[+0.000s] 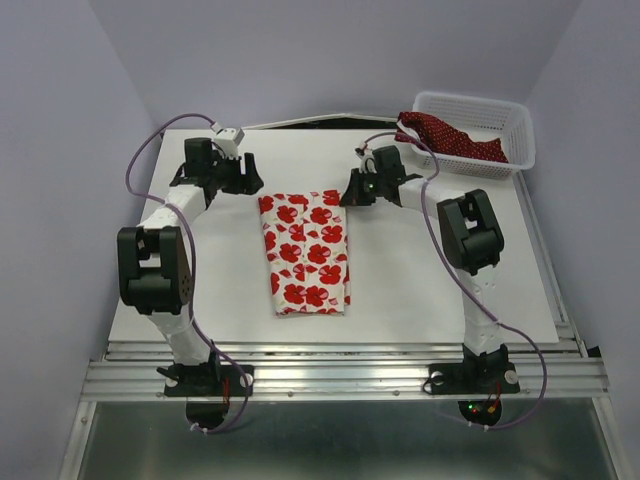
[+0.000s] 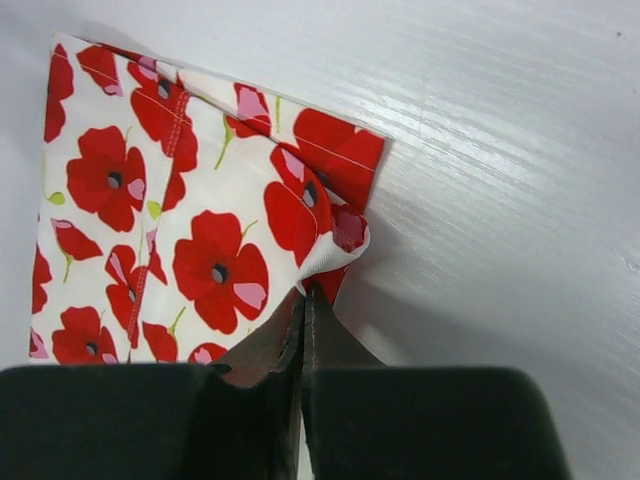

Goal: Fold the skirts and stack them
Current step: Fold the skirt

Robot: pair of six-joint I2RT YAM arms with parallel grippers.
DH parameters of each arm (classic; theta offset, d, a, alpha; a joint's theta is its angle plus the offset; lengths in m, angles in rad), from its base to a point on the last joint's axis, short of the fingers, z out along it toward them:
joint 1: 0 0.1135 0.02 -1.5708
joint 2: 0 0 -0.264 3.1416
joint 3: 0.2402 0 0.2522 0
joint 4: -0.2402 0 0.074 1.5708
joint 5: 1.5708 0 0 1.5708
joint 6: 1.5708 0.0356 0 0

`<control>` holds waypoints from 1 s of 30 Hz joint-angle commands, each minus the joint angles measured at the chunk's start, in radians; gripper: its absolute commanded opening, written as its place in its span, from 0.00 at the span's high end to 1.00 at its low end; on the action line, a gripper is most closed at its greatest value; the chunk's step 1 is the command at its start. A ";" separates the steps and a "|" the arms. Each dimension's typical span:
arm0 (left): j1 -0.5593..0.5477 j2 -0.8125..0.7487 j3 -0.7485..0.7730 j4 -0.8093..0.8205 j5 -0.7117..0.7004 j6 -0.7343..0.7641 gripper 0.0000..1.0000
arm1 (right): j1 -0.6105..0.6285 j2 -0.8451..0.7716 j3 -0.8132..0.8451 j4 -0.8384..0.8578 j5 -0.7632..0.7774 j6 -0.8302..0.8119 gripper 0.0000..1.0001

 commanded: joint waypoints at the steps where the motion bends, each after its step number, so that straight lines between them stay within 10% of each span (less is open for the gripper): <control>1: 0.007 0.011 0.023 0.030 0.017 0.007 0.22 | 0.001 -0.032 0.051 0.109 -0.078 -0.007 0.99; 20: 0.041 0.039 0.023 0.021 0.017 0.030 0.21 | 0.010 0.188 0.255 0.067 -0.132 0.022 0.97; 25: 0.044 0.017 0.023 -0.004 0.046 0.076 0.20 | 0.010 0.136 0.189 0.027 -0.084 0.005 0.40; 30: 0.042 -0.049 -0.031 -0.008 0.003 0.132 0.20 | 0.010 0.016 0.126 -0.009 -0.060 0.015 0.26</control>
